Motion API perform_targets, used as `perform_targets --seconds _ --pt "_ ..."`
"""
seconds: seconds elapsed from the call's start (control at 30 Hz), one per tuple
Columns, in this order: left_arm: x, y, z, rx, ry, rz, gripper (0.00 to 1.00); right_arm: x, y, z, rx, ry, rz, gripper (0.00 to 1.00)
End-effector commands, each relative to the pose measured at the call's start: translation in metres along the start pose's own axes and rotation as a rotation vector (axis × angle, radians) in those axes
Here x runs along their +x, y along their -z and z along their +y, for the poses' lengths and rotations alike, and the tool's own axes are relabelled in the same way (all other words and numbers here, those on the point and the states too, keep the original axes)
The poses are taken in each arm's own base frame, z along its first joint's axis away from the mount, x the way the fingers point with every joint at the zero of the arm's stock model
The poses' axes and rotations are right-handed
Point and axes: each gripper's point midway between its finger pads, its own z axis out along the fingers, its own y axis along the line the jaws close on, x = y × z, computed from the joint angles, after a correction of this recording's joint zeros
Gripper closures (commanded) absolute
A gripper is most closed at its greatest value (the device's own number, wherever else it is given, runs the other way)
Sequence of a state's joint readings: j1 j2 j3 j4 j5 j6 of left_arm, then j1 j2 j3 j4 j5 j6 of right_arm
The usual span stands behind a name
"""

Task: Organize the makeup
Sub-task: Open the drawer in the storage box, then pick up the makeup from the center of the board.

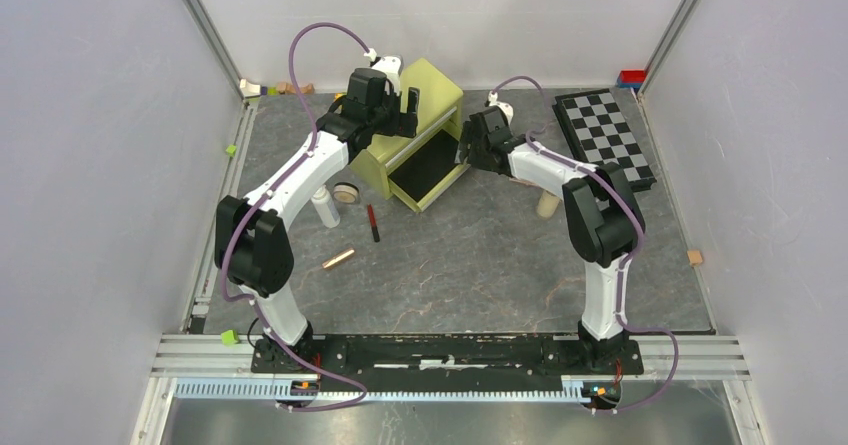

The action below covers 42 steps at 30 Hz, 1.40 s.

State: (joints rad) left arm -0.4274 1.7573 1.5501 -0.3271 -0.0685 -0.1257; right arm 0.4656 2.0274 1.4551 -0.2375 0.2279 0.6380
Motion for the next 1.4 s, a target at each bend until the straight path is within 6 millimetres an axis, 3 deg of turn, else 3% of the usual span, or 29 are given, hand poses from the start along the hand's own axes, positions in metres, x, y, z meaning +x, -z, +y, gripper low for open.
perform_targets --seconds 0.0,0.17,0.3,0.6,0.67,0.73,0.83,0.93,1.07,1.2,1.37 --pt "0.025 -0.002 0.001 -0.009 0.060 0.100 0.05 -0.018 0.025 -0.020 0.077 0.042 -0.057 0.22" --pt "0.025 -0.002 0.001 -0.012 0.059 0.100 0.05 -0.019 0.031 -0.020 0.069 0.042 -0.066 0.22" --pt "0.024 -0.001 0.002 -0.014 0.059 0.095 0.05 -0.034 0.042 -0.008 0.014 0.035 -0.097 0.20" --pt "0.015 0.008 0.006 -0.035 0.045 0.069 0.04 -0.091 0.118 0.030 -0.242 0.111 -0.280 0.18" --pt "0.012 0.011 0.008 -0.042 0.040 0.061 0.04 -0.102 0.138 0.030 -0.250 0.143 -0.316 0.18" --pt "0.008 0.017 0.009 -0.046 0.036 0.048 0.04 -0.112 0.160 0.016 -0.193 0.158 -0.355 0.18" --pt "-0.002 0.029 0.011 -0.052 0.029 0.016 0.03 -0.117 0.191 -0.024 -0.027 0.180 -0.382 0.15" --pt "-0.011 0.044 0.010 -0.046 0.028 -0.014 0.01 -0.107 0.220 -0.076 0.172 0.171 -0.386 0.02" --pt "-0.021 0.066 0.008 -0.030 0.018 -0.043 0.00 -0.081 0.244 -0.128 0.327 0.159 -0.408 0.02" --pt "-0.024 0.079 0.004 -0.020 -0.013 -0.060 0.00 -0.057 0.249 -0.158 0.402 0.155 -0.411 0.02" --pt "-0.032 0.090 0.006 -0.028 -0.028 -0.079 0.00 -0.037 0.229 -0.167 0.401 0.187 -0.356 0.02"
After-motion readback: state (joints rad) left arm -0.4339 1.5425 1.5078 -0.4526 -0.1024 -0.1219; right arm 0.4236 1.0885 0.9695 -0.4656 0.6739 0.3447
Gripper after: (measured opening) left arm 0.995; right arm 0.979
